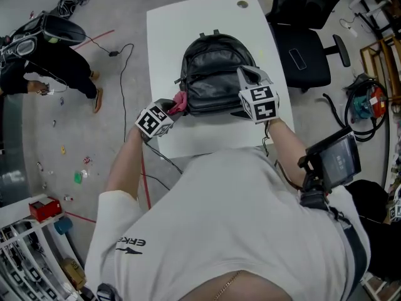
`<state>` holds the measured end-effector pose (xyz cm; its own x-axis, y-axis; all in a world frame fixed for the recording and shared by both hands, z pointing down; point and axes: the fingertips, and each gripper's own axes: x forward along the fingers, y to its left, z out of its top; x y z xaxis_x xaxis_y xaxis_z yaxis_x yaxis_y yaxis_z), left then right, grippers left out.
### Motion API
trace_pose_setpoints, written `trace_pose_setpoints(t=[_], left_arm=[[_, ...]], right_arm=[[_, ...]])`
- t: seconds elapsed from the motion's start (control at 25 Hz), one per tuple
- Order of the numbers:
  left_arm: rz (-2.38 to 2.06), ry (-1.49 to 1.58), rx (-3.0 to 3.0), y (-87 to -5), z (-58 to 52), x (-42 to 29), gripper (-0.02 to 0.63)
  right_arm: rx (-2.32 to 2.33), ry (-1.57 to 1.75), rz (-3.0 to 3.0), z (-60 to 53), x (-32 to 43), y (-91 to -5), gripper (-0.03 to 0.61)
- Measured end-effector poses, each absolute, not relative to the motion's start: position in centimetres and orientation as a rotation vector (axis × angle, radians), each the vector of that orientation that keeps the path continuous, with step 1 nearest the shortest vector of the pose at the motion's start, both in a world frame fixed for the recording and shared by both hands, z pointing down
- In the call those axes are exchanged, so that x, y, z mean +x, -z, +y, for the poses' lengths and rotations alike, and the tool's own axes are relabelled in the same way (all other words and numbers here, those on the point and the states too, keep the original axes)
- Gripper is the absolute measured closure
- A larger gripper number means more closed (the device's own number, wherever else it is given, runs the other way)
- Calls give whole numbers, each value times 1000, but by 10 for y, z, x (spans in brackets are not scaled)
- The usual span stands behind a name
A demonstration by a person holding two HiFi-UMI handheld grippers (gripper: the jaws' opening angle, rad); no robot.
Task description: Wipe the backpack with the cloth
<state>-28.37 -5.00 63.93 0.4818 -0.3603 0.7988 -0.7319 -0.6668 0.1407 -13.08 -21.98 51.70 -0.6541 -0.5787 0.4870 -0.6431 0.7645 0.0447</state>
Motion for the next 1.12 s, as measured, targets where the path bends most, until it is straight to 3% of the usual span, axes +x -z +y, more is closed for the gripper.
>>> trace_pose_setpoints(t=[0.28,0.6,0.84,1.12], left_arm=[[-708,-1073,2295,-636,-31,-282,508],[-1015,-1099,2376,-608,-129,-328,508],[-1170,-1300,2497,-597,-251,-326,508],[-978,-1710,2514,-640,-318,-301,508]], right_arm=[[913,-188,-2478,-218,-138,-521,575],[987,-204,-2455,-224,-129,-520,575],[1084,-213,-2404,-239,-106,-517,575],[1187,-241,-2348,-247,-94,-515,575]])
